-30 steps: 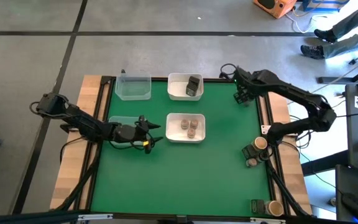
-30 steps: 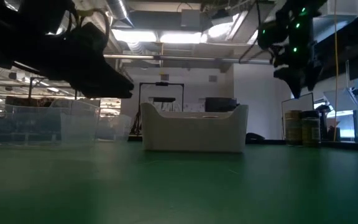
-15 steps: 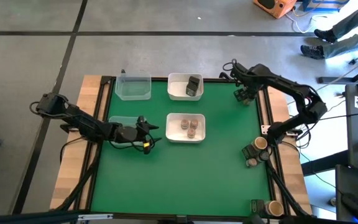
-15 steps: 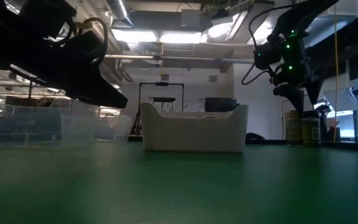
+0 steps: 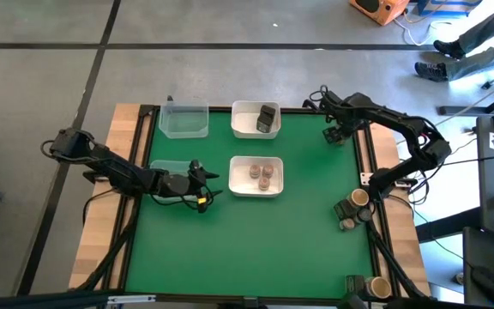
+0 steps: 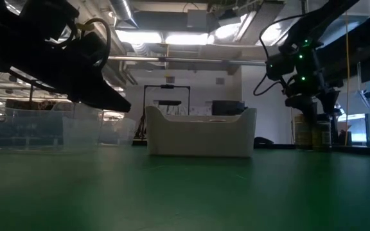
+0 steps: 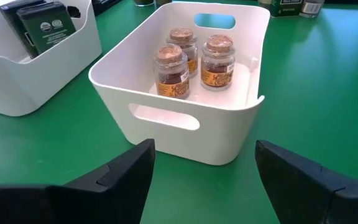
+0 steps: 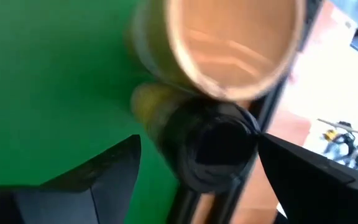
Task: Sort spices by type
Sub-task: Move the top green seasoning bottle to the center of the table
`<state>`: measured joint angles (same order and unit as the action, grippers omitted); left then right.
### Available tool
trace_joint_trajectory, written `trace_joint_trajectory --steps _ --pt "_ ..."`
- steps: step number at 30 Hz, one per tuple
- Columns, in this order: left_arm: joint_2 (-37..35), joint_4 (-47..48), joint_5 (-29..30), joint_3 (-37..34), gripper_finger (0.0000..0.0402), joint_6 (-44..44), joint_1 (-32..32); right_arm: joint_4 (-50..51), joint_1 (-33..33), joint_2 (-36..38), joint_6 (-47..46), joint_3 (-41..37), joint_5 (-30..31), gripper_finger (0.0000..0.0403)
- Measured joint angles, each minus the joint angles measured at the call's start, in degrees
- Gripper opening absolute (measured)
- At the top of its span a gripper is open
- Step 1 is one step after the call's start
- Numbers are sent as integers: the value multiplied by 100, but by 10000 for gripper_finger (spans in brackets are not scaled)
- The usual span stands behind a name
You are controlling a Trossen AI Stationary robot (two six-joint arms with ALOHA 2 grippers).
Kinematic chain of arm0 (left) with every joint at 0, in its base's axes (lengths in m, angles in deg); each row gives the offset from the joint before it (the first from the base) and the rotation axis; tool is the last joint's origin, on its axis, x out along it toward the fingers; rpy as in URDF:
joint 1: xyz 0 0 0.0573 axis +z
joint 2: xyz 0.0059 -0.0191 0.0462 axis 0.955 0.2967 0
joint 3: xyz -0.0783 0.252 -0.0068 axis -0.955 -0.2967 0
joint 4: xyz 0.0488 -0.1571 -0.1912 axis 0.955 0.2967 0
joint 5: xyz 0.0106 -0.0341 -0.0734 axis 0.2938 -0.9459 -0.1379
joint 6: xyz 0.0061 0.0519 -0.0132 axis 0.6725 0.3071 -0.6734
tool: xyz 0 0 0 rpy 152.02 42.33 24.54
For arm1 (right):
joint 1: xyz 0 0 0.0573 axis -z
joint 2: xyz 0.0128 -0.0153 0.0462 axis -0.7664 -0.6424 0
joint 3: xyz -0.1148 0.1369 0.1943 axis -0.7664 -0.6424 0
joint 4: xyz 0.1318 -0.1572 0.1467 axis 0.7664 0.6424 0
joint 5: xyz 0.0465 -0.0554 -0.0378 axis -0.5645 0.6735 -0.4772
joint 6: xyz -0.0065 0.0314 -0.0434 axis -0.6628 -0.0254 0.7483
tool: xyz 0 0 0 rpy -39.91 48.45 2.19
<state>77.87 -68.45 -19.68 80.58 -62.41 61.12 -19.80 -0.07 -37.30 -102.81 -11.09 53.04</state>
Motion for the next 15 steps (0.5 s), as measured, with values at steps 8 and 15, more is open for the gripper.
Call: trace_joint_trajectory --steps 8,15 --pt "2 3 0 -4 269 61 5 -481 -2 0 141 -264 -203 321" --pt "4 -1 0 -4 269 67 5 -776 -2 2 264 -503 -520 307"
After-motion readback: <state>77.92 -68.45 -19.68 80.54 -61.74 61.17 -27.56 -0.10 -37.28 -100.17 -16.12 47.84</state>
